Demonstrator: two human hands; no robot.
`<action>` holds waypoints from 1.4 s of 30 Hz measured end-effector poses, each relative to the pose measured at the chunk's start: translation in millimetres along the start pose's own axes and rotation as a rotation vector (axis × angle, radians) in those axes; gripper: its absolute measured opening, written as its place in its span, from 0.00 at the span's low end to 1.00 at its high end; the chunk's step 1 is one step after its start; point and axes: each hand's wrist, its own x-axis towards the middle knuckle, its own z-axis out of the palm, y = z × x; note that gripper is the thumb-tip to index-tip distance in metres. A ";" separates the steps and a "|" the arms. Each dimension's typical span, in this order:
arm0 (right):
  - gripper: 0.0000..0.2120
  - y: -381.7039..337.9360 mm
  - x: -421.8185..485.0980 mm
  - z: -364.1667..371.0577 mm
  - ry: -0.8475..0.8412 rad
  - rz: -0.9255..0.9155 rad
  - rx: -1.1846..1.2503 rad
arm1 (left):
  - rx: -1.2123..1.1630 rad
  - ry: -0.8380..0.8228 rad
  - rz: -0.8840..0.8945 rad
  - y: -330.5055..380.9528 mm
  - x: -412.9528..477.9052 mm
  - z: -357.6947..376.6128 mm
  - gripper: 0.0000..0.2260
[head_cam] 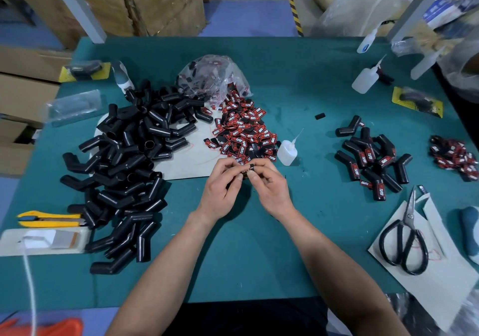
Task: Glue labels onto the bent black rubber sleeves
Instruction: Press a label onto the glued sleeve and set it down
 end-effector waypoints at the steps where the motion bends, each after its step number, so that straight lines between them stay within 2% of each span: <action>1: 0.06 0.0 0.3 0.4 0.002 0.001 0.007 | -0.005 0.005 -0.007 -0.6 -0.4 0.6 0.12; 5: 0.09 -2.0 1.6 0.6 0.024 -0.006 0.019 | -0.063 0.081 -0.107 -1.7 -2.6 2.7 0.09; 9: 0.08 -1.4 1.1 1.8 0.012 -0.016 0.053 | -0.126 0.158 -0.187 0.0 -5.4 4.0 0.07; 19: 0.02 1.4 0.8 -5.6 -0.003 -0.066 0.124 | -0.080 0.144 -0.095 0.4 -7.8 6.7 0.06; 26: 0.03 -0.2 -0.2 -8.4 -0.006 -0.060 0.174 | -0.089 0.120 -0.053 0.0 -8.7 6.5 0.07; 32: 0.06 2.7 2.5 -9.7 -0.004 0.052 0.273 | -0.113 0.089 -0.110 -1.5 -7.6 6.1 0.08; 40: 0.20 8.7 3.2 -6.0 -0.072 0.118 0.491 | -0.133 0.093 -0.211 0.5 -4.9 8.4 0.08; 42: 0.19 7.7 3.1 -6.2 -0.052 0.136 0.457 | -0.133 0.093 -0.223 -0.7 -4.7 6.8 0.08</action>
